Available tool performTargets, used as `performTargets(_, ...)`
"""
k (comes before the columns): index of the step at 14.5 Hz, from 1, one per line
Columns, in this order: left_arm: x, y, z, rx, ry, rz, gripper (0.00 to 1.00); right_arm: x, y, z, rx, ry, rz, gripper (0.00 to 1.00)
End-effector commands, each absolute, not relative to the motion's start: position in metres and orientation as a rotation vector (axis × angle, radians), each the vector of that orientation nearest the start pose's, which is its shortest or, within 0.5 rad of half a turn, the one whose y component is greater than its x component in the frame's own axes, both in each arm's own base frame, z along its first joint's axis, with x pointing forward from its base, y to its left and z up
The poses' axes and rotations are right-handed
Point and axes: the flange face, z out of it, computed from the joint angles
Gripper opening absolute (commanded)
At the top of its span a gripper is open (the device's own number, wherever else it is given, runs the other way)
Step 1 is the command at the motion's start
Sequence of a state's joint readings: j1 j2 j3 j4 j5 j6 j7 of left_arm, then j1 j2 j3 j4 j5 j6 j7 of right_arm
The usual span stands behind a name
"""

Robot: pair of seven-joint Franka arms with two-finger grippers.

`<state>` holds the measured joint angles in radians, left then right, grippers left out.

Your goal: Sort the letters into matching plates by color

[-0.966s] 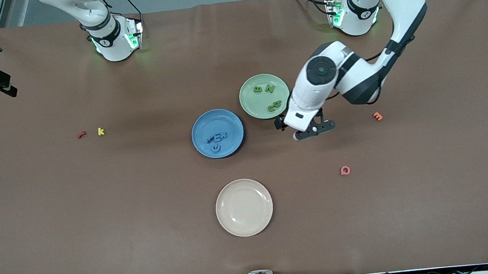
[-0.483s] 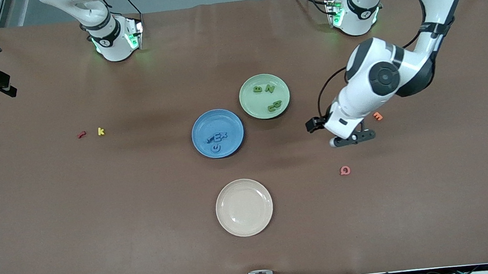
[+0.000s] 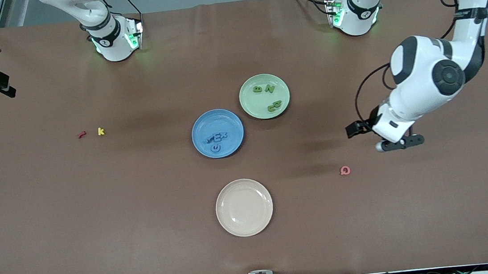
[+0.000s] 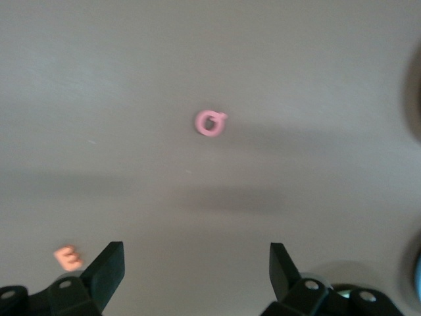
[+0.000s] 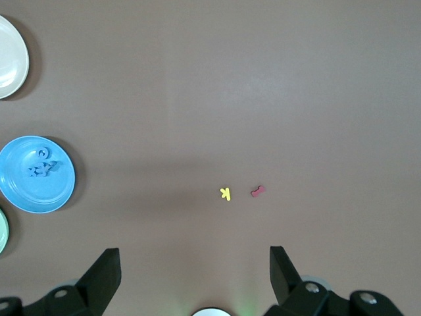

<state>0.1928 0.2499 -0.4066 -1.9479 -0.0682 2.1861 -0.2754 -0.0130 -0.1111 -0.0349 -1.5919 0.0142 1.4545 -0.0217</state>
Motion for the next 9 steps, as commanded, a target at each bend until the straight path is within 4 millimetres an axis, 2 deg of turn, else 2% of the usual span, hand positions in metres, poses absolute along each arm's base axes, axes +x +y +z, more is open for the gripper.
performTargets(1, 0.596, -0.087, 0.390, -3.286, -0.179, 0.009, 0.97, 0.499, -0.026, 0.667, -3.143, 0.034, 0.015, 1.00)
performTargets(4, 0.616, -0.039, 0.435, -3.257, -0.109, -0.011, 0.97, 0.499, -0.030, 0.668, -3.143, 0.027, 0.008, 1.00)
performTargets(5, 0.621, -0.030, 0.451, -3.243, -0.090, -0.027, 0.97, 0.499, -0.030, 0.668, -3.143, 0.027, 0.007, 1.00)
performTargets(9, 0.626, 0.021, 0.507, -3.191, -0.184, -0.161, 0.98, 0.500, -0.028, 0.667, -3.143, 0.022, 0.007, 1.00)
